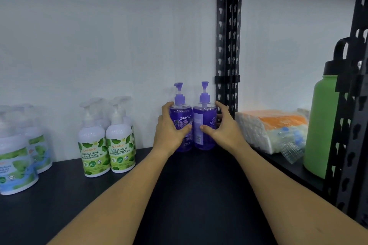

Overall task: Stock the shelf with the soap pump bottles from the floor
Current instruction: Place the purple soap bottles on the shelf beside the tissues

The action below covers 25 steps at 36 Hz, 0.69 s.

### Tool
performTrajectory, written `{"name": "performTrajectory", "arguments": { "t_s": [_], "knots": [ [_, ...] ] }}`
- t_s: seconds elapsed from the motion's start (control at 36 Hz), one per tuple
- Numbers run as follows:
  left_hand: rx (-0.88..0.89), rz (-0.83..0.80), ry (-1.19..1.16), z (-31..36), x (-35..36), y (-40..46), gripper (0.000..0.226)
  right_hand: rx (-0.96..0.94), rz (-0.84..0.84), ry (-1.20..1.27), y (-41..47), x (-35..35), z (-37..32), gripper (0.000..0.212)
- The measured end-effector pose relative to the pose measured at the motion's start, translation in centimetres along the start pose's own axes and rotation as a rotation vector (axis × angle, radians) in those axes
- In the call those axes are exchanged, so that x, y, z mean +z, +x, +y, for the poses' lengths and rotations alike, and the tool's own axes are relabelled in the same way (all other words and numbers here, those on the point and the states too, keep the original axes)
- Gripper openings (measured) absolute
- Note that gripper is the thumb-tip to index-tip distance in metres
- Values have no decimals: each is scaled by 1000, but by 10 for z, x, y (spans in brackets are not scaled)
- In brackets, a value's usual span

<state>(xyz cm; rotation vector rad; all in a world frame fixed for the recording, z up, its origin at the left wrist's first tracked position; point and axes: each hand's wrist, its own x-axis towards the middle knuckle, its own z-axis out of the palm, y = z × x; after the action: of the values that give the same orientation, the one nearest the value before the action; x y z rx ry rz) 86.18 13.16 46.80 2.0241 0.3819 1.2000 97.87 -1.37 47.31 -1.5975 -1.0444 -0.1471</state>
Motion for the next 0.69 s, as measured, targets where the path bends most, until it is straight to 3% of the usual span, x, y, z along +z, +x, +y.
{"name": "performTrajectory", "arguments": {
  "t_s": [0.33, 0.58, 0.69],
  "knots": [
    [27, -61, -108, -1, -3, -4, 83, 32, -82, 113, 3, 4, 5, 92],
    [21, -73, -58, -6, -2, -9, 97, 14, 85, -37, 5, 9, 9, 96],
    [12, -49, -14, -8, -3, -10, 99, 30, 80, -34, 6, 9, 10, 100]
  ]
}}
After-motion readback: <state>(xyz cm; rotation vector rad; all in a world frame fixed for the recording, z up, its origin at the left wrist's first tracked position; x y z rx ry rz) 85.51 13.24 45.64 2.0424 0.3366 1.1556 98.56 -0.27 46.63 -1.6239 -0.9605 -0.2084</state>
